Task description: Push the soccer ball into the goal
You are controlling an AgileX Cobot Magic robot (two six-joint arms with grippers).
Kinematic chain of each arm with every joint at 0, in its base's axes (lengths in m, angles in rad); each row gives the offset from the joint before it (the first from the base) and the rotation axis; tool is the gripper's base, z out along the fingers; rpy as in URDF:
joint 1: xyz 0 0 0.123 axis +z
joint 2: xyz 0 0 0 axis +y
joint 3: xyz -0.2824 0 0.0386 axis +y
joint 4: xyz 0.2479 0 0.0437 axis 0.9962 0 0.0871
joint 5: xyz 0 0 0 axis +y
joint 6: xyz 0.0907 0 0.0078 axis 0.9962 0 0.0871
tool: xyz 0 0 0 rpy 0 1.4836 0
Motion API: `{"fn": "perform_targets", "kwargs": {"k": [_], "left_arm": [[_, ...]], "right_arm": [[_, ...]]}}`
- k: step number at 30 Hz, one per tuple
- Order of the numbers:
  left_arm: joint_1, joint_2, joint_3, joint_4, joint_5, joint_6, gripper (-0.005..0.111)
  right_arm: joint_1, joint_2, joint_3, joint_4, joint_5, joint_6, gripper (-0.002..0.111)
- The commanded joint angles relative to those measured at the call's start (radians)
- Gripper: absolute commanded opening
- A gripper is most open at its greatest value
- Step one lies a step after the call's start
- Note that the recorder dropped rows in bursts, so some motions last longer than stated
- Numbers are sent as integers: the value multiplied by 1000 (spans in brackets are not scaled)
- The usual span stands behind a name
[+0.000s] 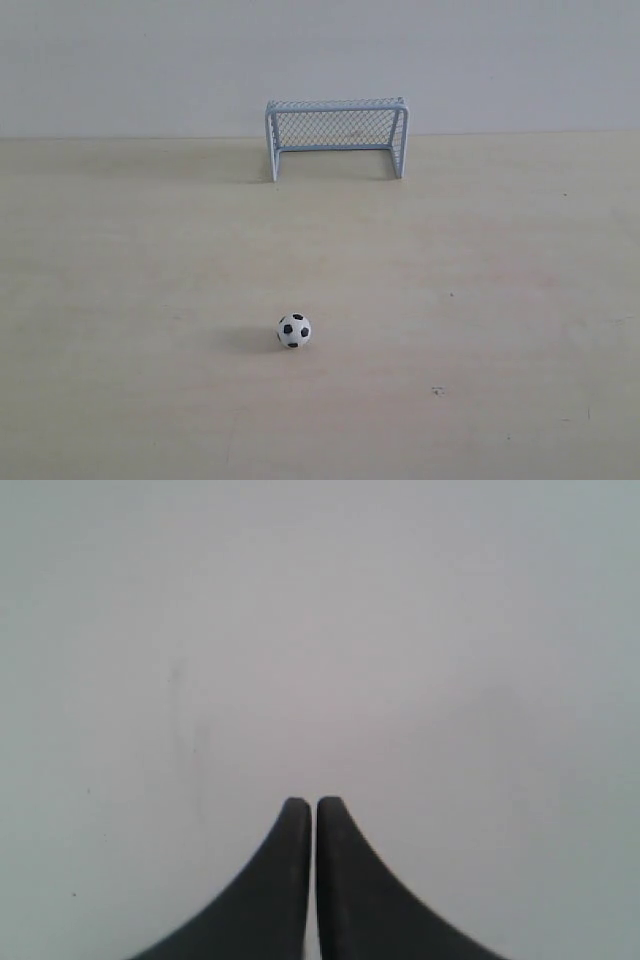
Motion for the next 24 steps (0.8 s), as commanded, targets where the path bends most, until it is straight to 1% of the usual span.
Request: {"fn": "perform_targets", "kwargs": {"k": [1,5,7,8,9,10,14,16,20,22,24], "left_arm": [[2,-2,-4,-5,-5,-8,6],[2,-2,-4,-5,-5,-8,6],[2,-2,-4,-5,-5,-8,6],[2,-2,-4,-5,-5,-8,6],[2,-2,-4,-5,-5,-8,6],[2,-2,-4,-5,-5,-8,6],[2,-2,-4,-5,-5,-8,6],[2,-2,-4,-5,-5,-8,6],[2,-2,-4,-5,-5,-8,6],[2,-2,-4,-5,-5,-8,6],[2,-2,-4,-5,-5,-8,6]], "right_arm": [[-2,92,-97,-150,34,9,0],[-2,269,-243,-250,227,10,0],[0,362,-339,-248,338,-34,0],[0,426,-387,-236,413,-91,0],[0,468,-433,-201,462,-140,0],[0,521,-480,-138,525,-231,0],[0,722,-640,210,787,-714,0],[0,831,-708,328,933,-887,0],[0,1037,-833,449,1152,-980,0],[9,1124,-859,493,1227,-1016,0],[47,1211,-868,493,1264,-1030,0]]}}
